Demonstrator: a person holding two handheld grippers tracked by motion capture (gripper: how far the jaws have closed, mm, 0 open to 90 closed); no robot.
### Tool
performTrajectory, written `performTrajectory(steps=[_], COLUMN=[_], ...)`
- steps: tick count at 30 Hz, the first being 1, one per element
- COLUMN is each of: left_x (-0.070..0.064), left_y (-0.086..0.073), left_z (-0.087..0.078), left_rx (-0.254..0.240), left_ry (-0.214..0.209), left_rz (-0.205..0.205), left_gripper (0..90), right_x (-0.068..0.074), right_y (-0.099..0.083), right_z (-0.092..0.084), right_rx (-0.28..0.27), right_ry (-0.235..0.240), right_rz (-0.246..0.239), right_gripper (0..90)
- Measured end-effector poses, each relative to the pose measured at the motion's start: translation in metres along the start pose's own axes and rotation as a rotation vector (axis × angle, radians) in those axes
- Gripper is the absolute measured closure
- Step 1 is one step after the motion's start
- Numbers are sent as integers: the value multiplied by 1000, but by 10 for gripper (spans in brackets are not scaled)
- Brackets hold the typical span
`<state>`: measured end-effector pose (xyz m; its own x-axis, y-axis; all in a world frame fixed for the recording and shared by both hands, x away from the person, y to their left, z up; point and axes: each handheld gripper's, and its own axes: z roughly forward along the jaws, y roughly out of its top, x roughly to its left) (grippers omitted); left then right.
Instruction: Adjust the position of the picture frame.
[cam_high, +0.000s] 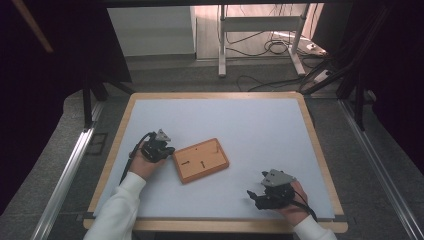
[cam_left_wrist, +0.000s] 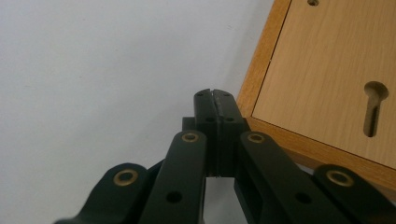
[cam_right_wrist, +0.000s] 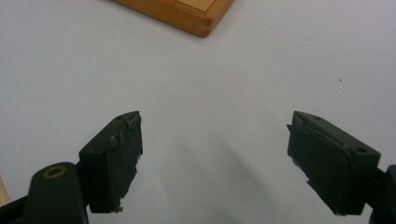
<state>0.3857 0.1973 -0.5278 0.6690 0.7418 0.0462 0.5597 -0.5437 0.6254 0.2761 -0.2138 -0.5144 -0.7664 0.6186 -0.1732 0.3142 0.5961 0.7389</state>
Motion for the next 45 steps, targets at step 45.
performTrajectory(steps=[45], left_x=[-48], left_y=[-16], left_z=[-20], left_rx=[-3], left_ry=[-66], left_rz=[32], left_gripper=[900], right_x=[-3], right_y=[-1], right_z=[-1], right_rx=[-2], right_ry=[-18], right_rz=[-5], right_gripper=[184])
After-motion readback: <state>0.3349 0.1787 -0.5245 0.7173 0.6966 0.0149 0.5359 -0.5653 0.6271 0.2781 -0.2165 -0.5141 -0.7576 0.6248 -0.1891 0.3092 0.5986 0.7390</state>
